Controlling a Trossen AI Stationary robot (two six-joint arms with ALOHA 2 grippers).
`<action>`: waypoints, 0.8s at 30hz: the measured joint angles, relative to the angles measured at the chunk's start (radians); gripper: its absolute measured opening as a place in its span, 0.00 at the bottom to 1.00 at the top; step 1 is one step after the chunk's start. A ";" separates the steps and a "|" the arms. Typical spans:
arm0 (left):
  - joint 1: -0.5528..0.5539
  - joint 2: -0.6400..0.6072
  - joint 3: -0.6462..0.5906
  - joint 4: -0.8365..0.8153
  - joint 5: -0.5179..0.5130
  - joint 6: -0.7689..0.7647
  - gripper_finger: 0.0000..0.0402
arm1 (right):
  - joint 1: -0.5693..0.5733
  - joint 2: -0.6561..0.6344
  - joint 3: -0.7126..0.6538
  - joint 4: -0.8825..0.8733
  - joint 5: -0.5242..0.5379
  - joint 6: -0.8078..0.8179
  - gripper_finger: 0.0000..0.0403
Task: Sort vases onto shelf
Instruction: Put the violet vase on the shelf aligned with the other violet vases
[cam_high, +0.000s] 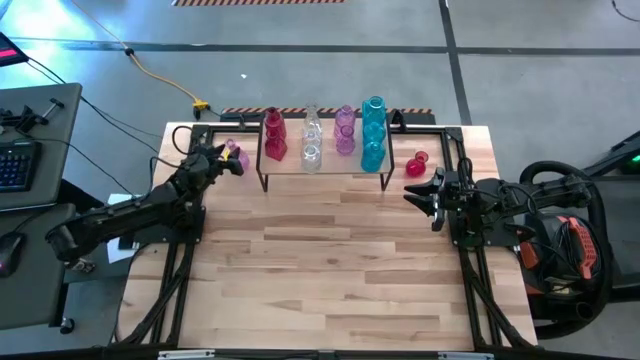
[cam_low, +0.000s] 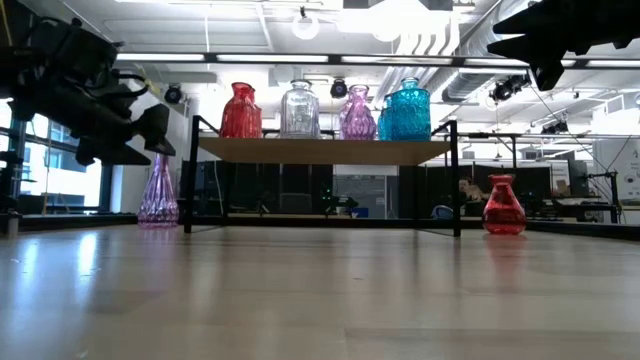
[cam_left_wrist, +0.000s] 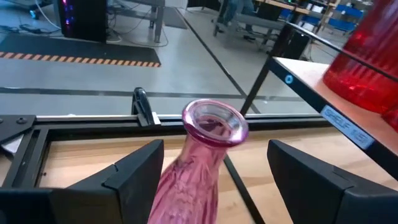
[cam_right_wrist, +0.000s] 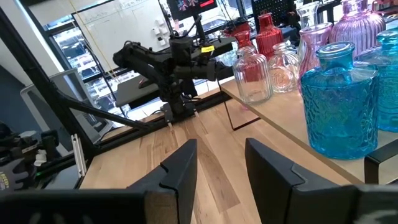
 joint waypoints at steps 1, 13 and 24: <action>0.006 0.017 0.000 0.019 0.000 0.001 0.69 | 0.000 0.000 0.000 0.000 0.000 0.000 0.30; 0.031 0.148 0.000 0.161 0.018 0.017 0.66 | 0.000 0.000 0.000 0.000 0.000 0.000 0.30; 0.031 0.164 0.000 0.190 0.016 0.018 0.42 | 0.000 0.000 0.000 0.000 0.000 0.000 0.30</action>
